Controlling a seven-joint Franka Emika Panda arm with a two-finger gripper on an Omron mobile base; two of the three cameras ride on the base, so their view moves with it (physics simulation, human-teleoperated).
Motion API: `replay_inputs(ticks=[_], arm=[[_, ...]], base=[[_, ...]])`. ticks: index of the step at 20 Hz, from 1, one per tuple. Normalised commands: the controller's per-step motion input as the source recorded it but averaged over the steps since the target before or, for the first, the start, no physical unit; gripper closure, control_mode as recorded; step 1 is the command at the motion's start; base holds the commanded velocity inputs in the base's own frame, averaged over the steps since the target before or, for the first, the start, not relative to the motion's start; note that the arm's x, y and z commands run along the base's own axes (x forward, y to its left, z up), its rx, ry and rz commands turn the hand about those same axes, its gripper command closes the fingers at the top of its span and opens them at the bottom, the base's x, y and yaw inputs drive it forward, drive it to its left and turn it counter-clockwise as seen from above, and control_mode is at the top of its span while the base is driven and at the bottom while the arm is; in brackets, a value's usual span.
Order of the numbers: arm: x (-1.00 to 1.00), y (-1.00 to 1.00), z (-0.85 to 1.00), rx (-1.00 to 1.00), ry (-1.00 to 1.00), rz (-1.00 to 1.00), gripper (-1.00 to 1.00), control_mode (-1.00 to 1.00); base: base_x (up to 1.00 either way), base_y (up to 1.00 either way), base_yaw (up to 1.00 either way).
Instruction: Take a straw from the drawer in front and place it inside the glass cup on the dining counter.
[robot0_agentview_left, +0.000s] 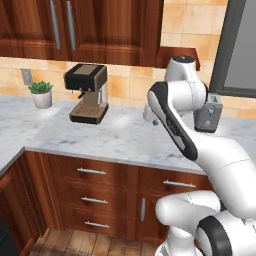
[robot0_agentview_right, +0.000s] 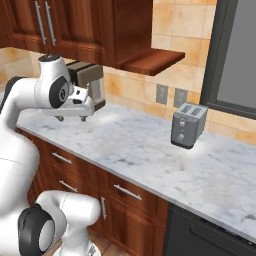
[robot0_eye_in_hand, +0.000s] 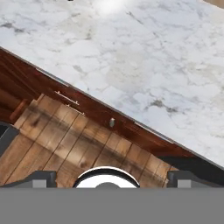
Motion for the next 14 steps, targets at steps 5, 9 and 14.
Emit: replay_inputs(ticks=[5,9,14], arm=[[-0.21,1.0,-0.24,-0.25,0.0,0.0,-1.0,-1.0],[0.0,1.0,-0.36,-0.23,0.0,0.02,-1.0,-1.0],[0.0,0.9,-0.38,-0.23,0.0,0.01,-1.0,-1.0]], base=[[0.0,0.0,0.0],[0.0,0.0,0.0],[0.0,0.0,0.0]])
